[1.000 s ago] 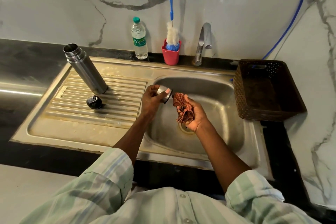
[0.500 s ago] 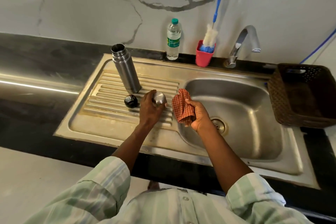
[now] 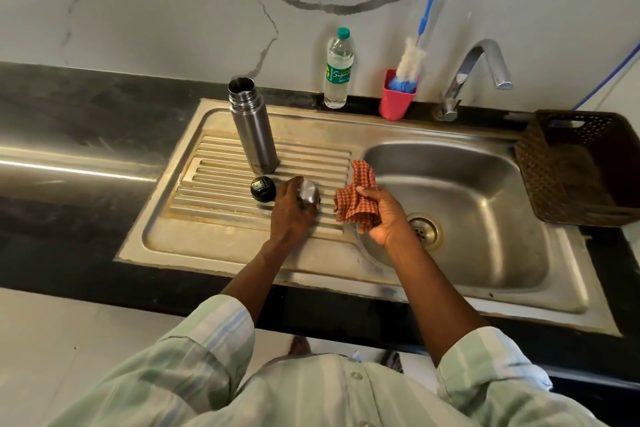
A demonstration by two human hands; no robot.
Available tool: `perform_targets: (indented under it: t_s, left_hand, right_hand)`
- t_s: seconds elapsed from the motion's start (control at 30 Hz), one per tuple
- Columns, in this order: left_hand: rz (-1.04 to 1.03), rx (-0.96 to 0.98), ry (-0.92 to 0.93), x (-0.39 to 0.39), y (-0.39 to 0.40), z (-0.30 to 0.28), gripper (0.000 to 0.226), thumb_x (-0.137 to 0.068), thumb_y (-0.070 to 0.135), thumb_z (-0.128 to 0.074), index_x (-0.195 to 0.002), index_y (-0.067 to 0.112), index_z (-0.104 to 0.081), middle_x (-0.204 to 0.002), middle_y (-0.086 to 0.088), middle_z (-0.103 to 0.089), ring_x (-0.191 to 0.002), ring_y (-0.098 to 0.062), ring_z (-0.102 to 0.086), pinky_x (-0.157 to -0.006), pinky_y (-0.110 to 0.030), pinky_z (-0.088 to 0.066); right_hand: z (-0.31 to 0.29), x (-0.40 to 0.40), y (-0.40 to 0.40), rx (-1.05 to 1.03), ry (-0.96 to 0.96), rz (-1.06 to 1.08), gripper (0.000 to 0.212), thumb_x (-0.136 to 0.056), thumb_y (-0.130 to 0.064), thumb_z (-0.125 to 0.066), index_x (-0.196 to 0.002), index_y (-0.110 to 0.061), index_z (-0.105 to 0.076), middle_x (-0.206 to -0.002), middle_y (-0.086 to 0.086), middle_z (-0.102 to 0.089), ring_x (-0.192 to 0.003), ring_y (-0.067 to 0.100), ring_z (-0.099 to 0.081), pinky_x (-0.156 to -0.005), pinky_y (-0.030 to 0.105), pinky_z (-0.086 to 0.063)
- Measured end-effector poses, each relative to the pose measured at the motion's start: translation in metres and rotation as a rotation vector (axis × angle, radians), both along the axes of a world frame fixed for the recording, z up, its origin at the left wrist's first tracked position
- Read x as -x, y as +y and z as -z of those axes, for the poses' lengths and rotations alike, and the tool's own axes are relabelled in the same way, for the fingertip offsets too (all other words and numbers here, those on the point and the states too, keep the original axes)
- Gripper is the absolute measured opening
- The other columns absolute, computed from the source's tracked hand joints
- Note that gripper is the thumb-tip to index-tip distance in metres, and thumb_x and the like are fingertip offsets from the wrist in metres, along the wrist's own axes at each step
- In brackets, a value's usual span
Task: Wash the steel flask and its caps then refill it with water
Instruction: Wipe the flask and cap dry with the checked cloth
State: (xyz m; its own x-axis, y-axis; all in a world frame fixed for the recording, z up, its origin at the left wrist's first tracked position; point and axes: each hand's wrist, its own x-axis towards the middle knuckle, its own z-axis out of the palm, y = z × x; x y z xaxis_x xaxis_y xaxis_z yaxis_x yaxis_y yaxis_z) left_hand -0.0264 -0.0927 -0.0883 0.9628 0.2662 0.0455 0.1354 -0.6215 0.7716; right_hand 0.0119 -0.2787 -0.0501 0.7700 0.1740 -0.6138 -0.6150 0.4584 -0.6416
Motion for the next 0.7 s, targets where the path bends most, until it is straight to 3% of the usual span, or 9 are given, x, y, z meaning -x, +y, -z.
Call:
perform_targets:
  t_s: [0.13, 0.2, 0.33, 0.43, 0.53, 0.63, 0.7]
  left_hand:
    - [-0.023, -0.1, -0.117, 0.004, -0.009, -0.003, 0.067, -0.091, 0.028, -0.069, -0.148, 0.01, -0.038, -0.152, -0.017, -0.036, -0.136, -0.034, -0.042, -0.104, -0.049, -0.048]
    - [-0.087, -0.146, -0.244, 0.005, -0.017, -0.008, 0.057, -0.091, 0.022, -0.069, -0.141, 0.004, -0.046, -0.143, -0.02, -0.044, -0.131, -0.034, -0.046, -0.102, -0.048, -0.049]
    - [-0.143, -0.195, -0.414, -0.001, -0.038, -0.021, 0.045, -0.081, 0.009, -0.06, -0.125, 0.0, -0.057, -0.12, -0.021, -0.055, -0.115, -0.032, -0.051, -0.096, -0.045, -0.049]
    - [-0.133, -0.172, -0.381, -0.012, -0.066, -0.032, 0.046, -0.075, 0.015, -0.051, -0.12, 0.003, -0.059, -0.113, -0.015, -0.056, -0.106, -0.032, -0.054, -0.086, -0.043, -0.051]
    - [-0.089, -0.13, -0.333, -0.029, -0.107, -0.039, 0.041, -0.074, 0.007, -0.057, -0.115, 0.005, -0.06, -0.109, -0.013, -0.056, -0.101, -0.031, -0.056, -0.08, -0.044, -0.052]
    - [0.021, -0.084, -0.241, -0.047, -0.159, -0.048, 0.04, -0.08, 0.002, -0.061, -0.12, 0.002, -0.058, -0.117, -0.018, -0.056, -0.109, -0.035, -0.054, -0.091, -0.048, -0.049]
    - [0.081, -0.054, -0.166, -0.059, -0.199, -0.057, 0.042, -0.084, 0.004, -0.062, -0.126, 0.002, -0.056, -0.127, -0.018, -0.055, -0.113, -0.035, -0.055, -0.092, -0.043, -0.046]
  right_hand:
    - [-0.004, 0.001, -0.005, 0.051, 0.006, -0.025, 0.039, -0.08, -0.001, -0.064, -0.119, -0.005, -0.062, -0.109, 0.018, -0.07, -0.088, 0.034, -0.068, -0.082, 0.049, -0.053]
    - [-0.004, 0.001, -0.01, 0.062, 0.014, -0.034, 0.031, -0.082, 0.0, -0.062, -0.113, -0.005, -0.063, -0.101, 0.016, -0.07, -0.082, 0.032, -0.068, -0.071, 0.041, -0.056]
    - [-0.007, 0.001, -0.026, 0.041, -0.009, -0.017, 0.029, -0.081, 0.004, -0.061, -0.108, -0.006, -0.064, -0.096, 0.016, -0.07, -0.081, 0.033, -0.068, -0.074, 0.045, -0.057]
    - [-0.016, 0.0, -0.047, 0.022, -0.025, -0.002, 0.025, -0.084, -0.013, -0.064, -0.108, -0.005, -0.066, -0.094, 0.014, -0.071, -0.077, 0.03, -0.068, -0.065, 0.038, -0.054]
    - [-0.026, -0.007, -0.081, 0.084, -0.09, 0.027, 0.027, -0.085, -0.019, -0.064, -0.11, -0.008, -0.065, -0.099, 0.015, -0.071, -0.079, 0.032, -0.068, -0.05, 0.03, -0.051]
    - [-0.036, -0.02, -0.121, 0.187, -0.16, 0.078, 0.037, -0.081, -0.01, -0.068, -0.119, -0.008, -0.064, -0.101, 0.017, -0.071, -0.086, 0.034, -0.068, -0.073, 0.048, -0.057]
    - [-0.048, -0.026, -0.155, 0.25, -0.193, 0.125, 0.043, -0.079, -0.006, -0.072, -0.121, -0.008, -0.063, -0.102, 0.016, -0.072, -0.087, 0.031, -0.069, -0.07, 0.041, -0.059]
